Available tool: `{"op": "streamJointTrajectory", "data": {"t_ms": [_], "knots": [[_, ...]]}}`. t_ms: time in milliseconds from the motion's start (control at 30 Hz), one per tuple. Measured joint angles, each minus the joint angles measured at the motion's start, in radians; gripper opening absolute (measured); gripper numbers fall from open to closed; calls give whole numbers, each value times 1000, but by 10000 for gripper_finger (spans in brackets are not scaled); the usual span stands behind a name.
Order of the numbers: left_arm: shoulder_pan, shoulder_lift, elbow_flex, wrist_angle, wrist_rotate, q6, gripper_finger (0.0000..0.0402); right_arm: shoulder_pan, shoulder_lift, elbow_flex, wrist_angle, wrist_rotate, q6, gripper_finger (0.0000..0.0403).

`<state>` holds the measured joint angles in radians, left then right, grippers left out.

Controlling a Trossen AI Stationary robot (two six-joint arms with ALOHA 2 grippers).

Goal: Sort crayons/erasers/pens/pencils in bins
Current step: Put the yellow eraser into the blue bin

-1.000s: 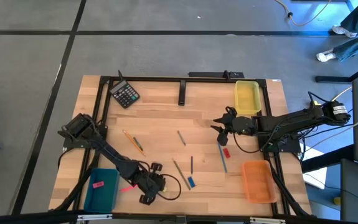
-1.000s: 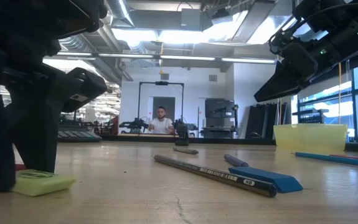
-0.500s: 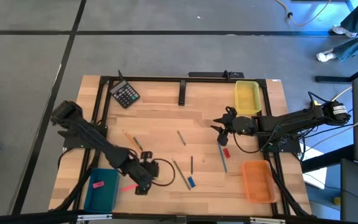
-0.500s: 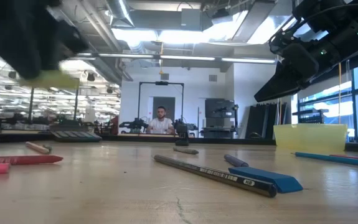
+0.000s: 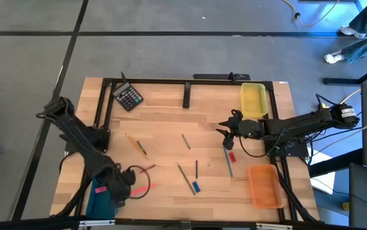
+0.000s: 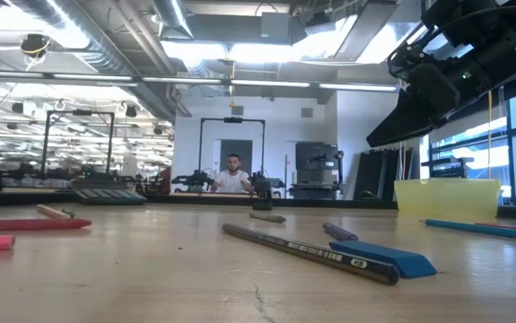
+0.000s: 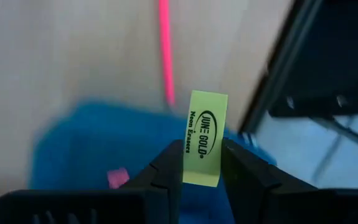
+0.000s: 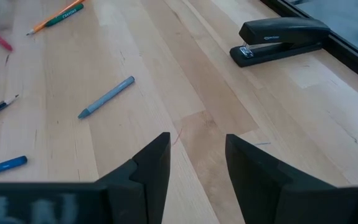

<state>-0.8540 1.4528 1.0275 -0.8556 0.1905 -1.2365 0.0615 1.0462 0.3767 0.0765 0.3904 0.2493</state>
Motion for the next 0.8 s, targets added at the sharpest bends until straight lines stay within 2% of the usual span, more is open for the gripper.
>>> {"op": "streamJointTrajectory", "data": {"t_ms": [200, 467, 800], "knots": [[-56, 0, 0, -1, 91, -123, 94, 0, 0, 0, 0, 0, 1, 157], [-135, 19, -12, -124, 66, -125, 94, 0, 0, 0, 1, 0, 2, 157], [-144, 21, -142, -80, 104, -206, 94, 0, 0, 0, 1, 0, 2, 157]]}}
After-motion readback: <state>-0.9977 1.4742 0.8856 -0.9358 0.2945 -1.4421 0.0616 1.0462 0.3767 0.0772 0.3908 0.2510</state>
